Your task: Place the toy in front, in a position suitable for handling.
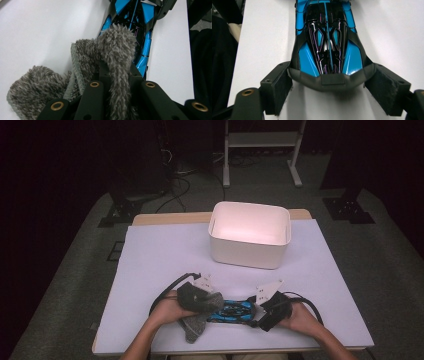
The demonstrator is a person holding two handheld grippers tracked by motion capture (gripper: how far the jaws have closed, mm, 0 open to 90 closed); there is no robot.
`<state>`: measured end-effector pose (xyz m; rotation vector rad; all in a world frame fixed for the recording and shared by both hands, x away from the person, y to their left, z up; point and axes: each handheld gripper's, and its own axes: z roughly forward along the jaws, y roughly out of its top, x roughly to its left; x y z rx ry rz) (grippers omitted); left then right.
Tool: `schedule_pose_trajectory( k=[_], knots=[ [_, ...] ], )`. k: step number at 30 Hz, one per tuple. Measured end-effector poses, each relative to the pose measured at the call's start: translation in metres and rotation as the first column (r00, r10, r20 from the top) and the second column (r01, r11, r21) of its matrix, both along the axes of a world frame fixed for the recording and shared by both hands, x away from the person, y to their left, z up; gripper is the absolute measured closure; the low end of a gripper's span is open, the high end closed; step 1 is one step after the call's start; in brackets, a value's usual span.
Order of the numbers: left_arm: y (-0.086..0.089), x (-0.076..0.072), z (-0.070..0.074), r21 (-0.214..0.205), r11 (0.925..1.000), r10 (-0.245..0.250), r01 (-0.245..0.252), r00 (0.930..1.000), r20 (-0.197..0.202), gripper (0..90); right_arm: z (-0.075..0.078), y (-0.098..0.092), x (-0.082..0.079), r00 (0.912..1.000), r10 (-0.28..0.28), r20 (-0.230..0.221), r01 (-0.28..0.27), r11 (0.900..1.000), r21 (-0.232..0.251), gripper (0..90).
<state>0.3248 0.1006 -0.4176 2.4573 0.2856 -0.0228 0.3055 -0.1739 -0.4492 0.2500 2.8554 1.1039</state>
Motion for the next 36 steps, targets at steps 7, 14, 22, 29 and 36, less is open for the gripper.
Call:
schedule_pose_trajectory(
  k=[7, 14, 22, 29, 36],
  knots=[
    [-0.012, -0.004, 0.004, -0.073, 0.9963, -0.048, 0.046, 0.9985, -0.026, 79.9, 0.0, -0.001, -0.004, 0.9991, -0.01, 0.041, 0.009, 0.9999, 0.007, 22.7],
    [-0.024, -0.008, 0.005, -0.064, 0.9939, -0.091, 0.09, 0.9957, -0.016, 79.9, -0.002, 0.0, -0.004, 0.9988, -0.012, 0.047, 0.011, 0.9999, 0.009, 22.9],
    [0.006, -0.005, 0.0, -0.009, 0.9995, -0.03, 0.03, 0.9995, -0.013, 79.9, -0.003, 0.001, -0.005, 0.9989, -0.017, 0.043, 0.016, 0.9997, 0.019, 23.0],
    [-0.017, -0.008, 0.006, -0.021, 0.9957, -0.09, 0.09, 0.9959, 0.0, 79.9, -0.005, 0.003, -0.003, 0.9992, -0.018, 0.034, 0.017, 0.9992, 0.035, 22.9],
    [-0.057, -0.017, 0.01, 0.012, 0.9792, -0.203, 0.203, 0.9791, 0.013, 79.9, -0.007, 0.006, -0.002, 0.9992, -0.016, 0.038, 0.014, 0.9986, 0.052, 22.9]
  ],
)
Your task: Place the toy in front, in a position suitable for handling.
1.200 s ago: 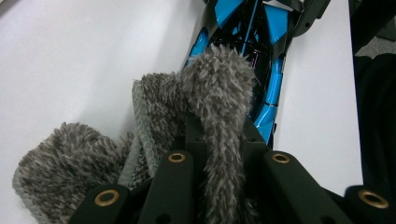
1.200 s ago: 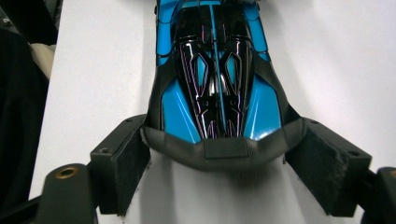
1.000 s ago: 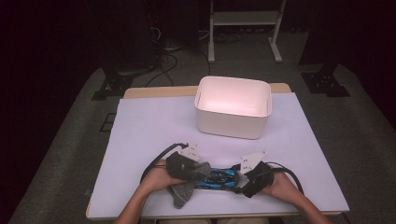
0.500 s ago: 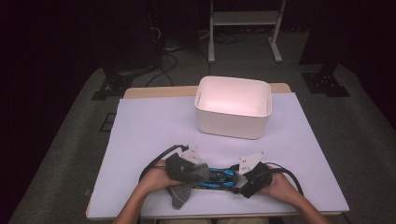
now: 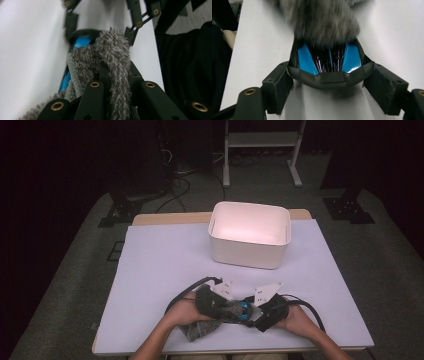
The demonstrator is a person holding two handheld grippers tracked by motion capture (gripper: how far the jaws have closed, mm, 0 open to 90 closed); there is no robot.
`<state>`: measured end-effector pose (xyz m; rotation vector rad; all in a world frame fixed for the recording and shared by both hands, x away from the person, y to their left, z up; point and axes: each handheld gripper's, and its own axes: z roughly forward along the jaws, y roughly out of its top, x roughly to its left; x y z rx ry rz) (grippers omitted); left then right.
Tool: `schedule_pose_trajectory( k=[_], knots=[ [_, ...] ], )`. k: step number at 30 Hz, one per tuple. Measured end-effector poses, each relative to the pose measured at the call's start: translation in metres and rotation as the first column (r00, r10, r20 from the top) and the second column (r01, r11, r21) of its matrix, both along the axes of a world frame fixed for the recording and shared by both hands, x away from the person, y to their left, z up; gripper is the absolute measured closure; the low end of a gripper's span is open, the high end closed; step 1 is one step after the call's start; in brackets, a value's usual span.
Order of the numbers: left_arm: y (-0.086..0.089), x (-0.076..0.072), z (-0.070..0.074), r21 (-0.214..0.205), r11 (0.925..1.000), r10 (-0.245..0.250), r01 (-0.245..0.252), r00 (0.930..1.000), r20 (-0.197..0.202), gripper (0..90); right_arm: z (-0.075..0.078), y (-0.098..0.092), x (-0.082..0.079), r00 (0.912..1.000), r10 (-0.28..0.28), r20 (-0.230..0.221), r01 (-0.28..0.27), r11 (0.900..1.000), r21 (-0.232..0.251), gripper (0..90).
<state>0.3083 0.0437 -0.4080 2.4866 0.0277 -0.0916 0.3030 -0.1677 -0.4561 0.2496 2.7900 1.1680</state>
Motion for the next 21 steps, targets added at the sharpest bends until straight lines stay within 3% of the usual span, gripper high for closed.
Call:
schedule_pose_trajectory(
  k=[7, 14, 16, 21],
  knots=[
    [0.005, 0.0, 0.001, -0.009, 0.9999, 0.01, -0.01, 0.9999, -0.008, 80.0, 0.0, 0.001, 0.0, 1.0, -0.004, -0.004, 0.004, 1.0, -0.002, 23.0],
    [-0.019, 0.004, -0.001, 0.014, 0.9995, -0.029, 0.029, 0.9995, -0.01, 80.0, -0.001, 0.006, 0.0, 1.0, -0.007, 0.001, 0.007, 1.0, 0.006, 23.0],
    [-0.031, 0.005, -0.003, 0.038, 0.9978, -0.054, 0.054, 0.9985, 0.0, 80.0, -0.001, 0.005, 0.001, 1.0, -0.002, 0.002, 0.002, 1.0, 0.005, 23.0],
    [-0.025, 0.008, -0.001, 0.048, 0.9977, -0.046, 0.047, 0.9989, -0.009, 80.3, -0.002, 0.004, 0.001, 1.0, 0.0, 0.001, 0.0, 1.0, 0.01, 23.1]
  ],
)
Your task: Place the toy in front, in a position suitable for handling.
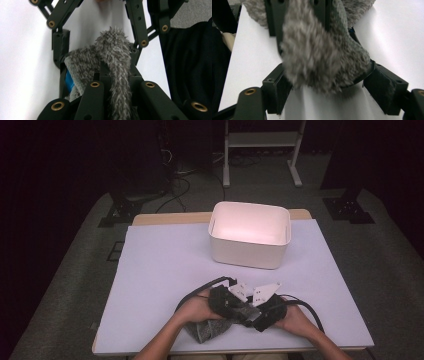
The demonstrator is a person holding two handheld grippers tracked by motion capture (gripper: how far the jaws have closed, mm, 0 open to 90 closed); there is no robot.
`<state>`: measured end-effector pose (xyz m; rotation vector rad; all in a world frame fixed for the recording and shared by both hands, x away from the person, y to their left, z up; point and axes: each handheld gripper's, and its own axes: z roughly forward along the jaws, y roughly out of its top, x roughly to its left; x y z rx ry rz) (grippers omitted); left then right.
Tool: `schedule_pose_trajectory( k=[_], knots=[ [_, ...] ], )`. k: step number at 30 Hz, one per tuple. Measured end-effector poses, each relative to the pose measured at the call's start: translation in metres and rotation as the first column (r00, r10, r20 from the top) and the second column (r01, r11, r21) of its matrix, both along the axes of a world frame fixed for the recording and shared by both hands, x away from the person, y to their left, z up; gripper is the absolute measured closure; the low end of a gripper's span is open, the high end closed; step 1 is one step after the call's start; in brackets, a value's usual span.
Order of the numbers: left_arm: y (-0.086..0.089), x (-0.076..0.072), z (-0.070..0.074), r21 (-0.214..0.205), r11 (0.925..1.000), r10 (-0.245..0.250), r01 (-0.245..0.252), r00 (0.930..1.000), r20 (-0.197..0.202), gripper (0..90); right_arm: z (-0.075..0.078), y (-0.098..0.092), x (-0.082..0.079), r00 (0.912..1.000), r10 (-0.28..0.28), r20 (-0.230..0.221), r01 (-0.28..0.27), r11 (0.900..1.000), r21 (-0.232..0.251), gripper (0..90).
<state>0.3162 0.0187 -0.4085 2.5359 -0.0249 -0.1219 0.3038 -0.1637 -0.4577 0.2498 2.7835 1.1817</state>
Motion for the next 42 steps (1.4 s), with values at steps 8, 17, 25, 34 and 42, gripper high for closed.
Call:
schedule_pose_trajectory(
  k=[8, 17, 25, 34, 42],
  knots=[
    [0.012, 0.003, 0.003, -0.008, 0.9995, 0.03, -0.03, 0.9995, 0.0, 80.3, -0.001, 0.001, 0.001, 0.9999, -0.003, -0.012, 0.004, 1.0, 0.009, 23.1],
    [-0.009, 0.006, 0.0, 0.003, 0.9999, -0.014, 0.014, 0.9999, -0.003, 80.5, -0.001, 0.0, 0.001, 0.9995, -0.004, -0.032, 0.004, 0.9999, 0.014, 23.5],
    [0.028, 0.016, 0.009, -0.013, 0.9962, 0.086, -0.086, 0.9962, 0.015, 80.4, -0.002, -0.001, 0.002, 0.9993, 0.001, -0.037, -0.001, 0.9999, 0.013, 24.1],
    [0.076, 0.031, 0.003, 0.028, 0.9792, 0.201, -0.201, 0.9796, -0.003, 80.4, -0.002, -0.001, 0.003, 0.9993, 0.002, -0.037, -0.001, 1.0, 0.007, 24.3],
    [0.069, 0.032, 0.003, 0.014, 0.9823, 0.187, -0.187, 0.9823, -0.011, 80.5, -0.002, 0.0, 0.002, 0.9992, 0.0, -0.041, 0.001, 0.9999, 0.01, 24.3]
  ],
)
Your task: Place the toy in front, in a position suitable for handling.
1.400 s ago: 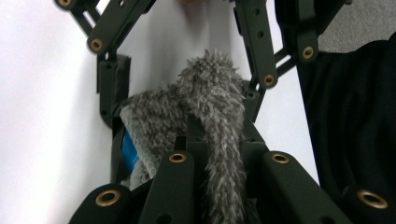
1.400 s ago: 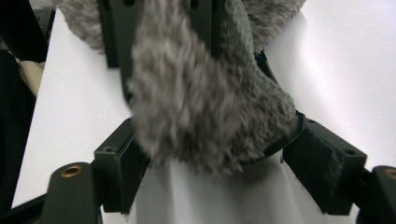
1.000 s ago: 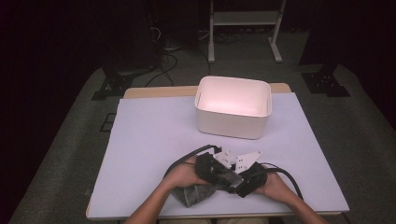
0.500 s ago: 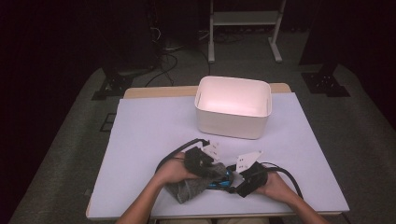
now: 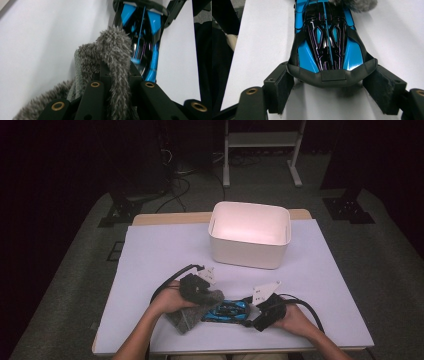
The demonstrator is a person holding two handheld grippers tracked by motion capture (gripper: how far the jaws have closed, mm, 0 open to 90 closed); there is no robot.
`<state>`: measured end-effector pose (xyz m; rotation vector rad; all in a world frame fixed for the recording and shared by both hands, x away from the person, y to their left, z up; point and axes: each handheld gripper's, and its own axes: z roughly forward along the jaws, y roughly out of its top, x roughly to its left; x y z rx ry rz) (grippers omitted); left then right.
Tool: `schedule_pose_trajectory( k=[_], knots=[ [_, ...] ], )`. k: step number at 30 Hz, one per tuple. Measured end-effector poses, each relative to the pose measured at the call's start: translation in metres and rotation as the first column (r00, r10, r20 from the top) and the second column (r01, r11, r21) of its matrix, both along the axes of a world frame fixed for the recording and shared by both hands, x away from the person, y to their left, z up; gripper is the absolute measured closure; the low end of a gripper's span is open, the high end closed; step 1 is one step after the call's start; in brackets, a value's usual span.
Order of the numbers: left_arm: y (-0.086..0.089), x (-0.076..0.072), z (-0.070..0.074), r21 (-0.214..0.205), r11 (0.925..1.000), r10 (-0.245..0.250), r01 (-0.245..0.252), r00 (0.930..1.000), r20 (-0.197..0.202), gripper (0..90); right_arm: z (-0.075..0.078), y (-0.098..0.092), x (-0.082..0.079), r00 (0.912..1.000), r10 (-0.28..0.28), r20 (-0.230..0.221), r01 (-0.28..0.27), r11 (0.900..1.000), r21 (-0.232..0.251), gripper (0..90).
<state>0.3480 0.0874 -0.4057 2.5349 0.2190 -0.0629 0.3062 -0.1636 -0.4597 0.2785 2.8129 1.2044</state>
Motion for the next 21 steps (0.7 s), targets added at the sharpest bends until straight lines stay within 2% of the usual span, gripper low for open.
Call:
schedule_pose_trajectory(
  k=[1, 3, 4, 8, 12, 16, 18, 21],
  knots=[
    [-0.008, 0.0, 0.002, -0.009, 0.9997, -0.021, 0.021, 0.9998, -0.002, 80.5, 0.0, 0.001, 0.0, 1.0, 0.003, 0.003, -0.003, 1.0, 0.002, 24.4],
    [-0.012, 0.0, 0.002, -0.009, 0.9996, -0.028, 0.028, 0.9996, 0.002, 80.5, -0.001, 0.001, 0.0, 1.0, 0.005, 0.004, -0.005, 1.0, 0.002, 24.4],
    [-0.021, 0.001, 0.003, -0.017, 0.999, -0.042, 0.042, 0.9991, -0.005, 80.4, -0.001, 0.001, 0.001, 1.0, 0.007, 0.003, -0.007, 1.0, 0.002, 24.5],
    [-0.035, 0.004, 0.002, -0.009, 0.9979, -0.064, 0.064, 0.9979, -0.012, 80.4, -0.001, 0.001, 0.001, 1.0, 0.007, 0.004, -0.007, 1.0, -0.001, 24.5],
    [-0.034, 0.004, 0.003, -0.003, 0.9982, -0.06, 0.06, 0.9982, -0.008, 80.4, -0.001, 0.0, 0.001, 1.0, 0.008, 0.0, -0.008, 1.0, -0.001, 24.6],
    [-0.022, 0.003, 0.004, 0.016, 0.9989, -0.044, 0.044, 0.999, -0.003, 80.4, -0.001, 0.001, 0.0, 1.0, 0.005, -0.001, -0.005, 1.0, 0.001, 24.7],
    [-0.014, 0.004, 0.003, 0.008, 0.9993, -0.035, 0.035, 0.9992, -0.018, 80.5, -0.001, 0.001, 0.0, 1.0, 0.006, 0.004, -0.006, 1.0, -0.001, 24.8],
    [-0.014, 0.005, 0.003, 0.002, 0.9991, -0.042, 0.042, 0.9986, -0.031, 80.5, -0.001, 0.001, 0.001, 0.9999, 0.011, 0.01, -0.011, 0.9999, -0.002, 24.8]
  ],
)
